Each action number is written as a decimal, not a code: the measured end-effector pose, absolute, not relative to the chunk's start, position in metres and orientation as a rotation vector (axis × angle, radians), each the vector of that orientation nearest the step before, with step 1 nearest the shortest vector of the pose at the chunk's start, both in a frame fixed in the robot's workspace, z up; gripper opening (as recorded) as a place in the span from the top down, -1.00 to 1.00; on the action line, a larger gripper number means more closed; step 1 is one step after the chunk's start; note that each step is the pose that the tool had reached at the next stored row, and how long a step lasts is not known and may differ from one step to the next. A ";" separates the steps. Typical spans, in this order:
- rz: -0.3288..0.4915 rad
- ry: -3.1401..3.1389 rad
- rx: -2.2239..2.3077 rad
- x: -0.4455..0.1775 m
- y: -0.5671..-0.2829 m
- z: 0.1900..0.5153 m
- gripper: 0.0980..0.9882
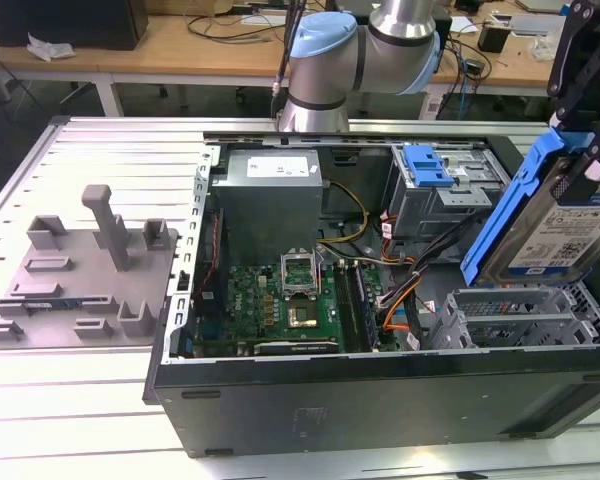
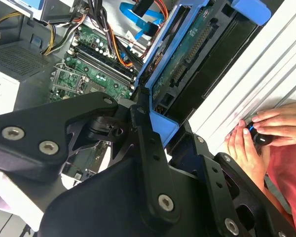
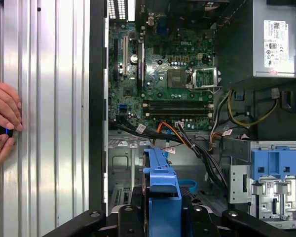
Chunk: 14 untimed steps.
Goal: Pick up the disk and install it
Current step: 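Insert the disk into the insertion slot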
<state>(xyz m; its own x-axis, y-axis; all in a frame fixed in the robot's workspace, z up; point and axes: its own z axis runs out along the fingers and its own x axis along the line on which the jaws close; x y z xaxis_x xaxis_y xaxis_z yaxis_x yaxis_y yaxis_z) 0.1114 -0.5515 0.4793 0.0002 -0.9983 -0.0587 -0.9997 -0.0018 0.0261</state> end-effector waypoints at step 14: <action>0.093 2.203 -2.205 0.113 -0.554 0.472 0.39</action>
